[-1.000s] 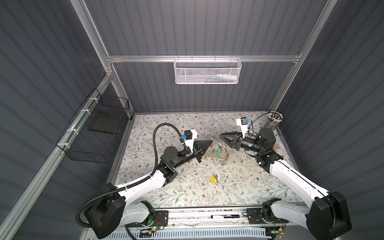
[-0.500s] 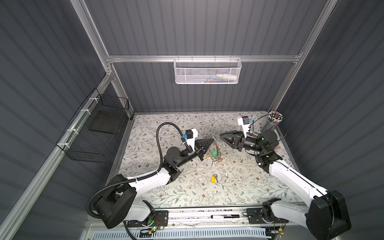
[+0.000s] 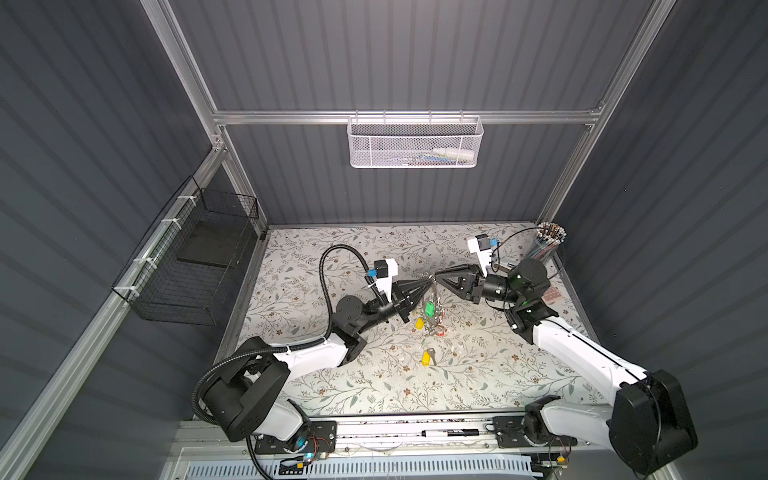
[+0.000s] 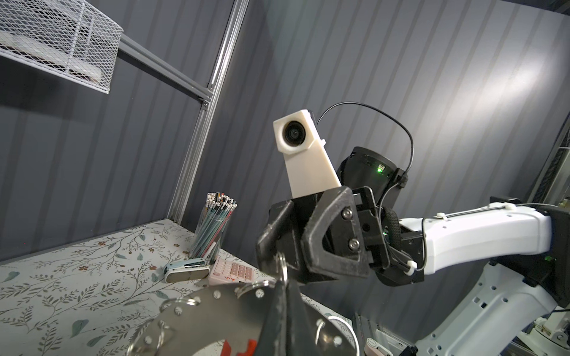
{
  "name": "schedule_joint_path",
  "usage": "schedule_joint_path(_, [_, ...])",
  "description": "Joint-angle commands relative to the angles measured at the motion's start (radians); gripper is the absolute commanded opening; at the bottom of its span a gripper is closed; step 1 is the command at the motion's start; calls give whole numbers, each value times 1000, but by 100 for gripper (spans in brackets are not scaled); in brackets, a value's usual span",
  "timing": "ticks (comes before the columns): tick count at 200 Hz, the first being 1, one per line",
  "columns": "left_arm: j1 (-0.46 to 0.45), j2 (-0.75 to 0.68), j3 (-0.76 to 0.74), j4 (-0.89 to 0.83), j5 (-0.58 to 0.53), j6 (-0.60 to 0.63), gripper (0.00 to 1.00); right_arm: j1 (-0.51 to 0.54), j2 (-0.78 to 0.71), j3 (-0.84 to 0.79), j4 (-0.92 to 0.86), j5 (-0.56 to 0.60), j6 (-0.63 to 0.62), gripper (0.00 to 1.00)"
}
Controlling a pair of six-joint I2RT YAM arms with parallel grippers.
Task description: Put the keys on the keyring
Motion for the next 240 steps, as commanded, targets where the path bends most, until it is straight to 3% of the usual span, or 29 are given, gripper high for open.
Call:
schedule_joint_path(1, [-3, 5, 15, 138, 17, -24, 0, 6, 4, 21, -1, -15, -16, 27])
schedule_joint_path(60, [-4, 26, 18, 164, 20, -39, 0, 12, 5, 19, 7, -21, -14, 18])
schedule_joint_path(128, [-3, 43, 15, 174, 18, -41, 0, 12, 15, 13, 52, -30, 13, 0])
schedule_joint_path(197, [-3, 52, 13, 152, 17, -41, 0, 12, 16, -3, 74, -18, 17, 0])
schedule_joint_path(240, [0, 23, 4, 66, 0, -23, 4, 11, -30, 2, -89, 39, -115, 0])
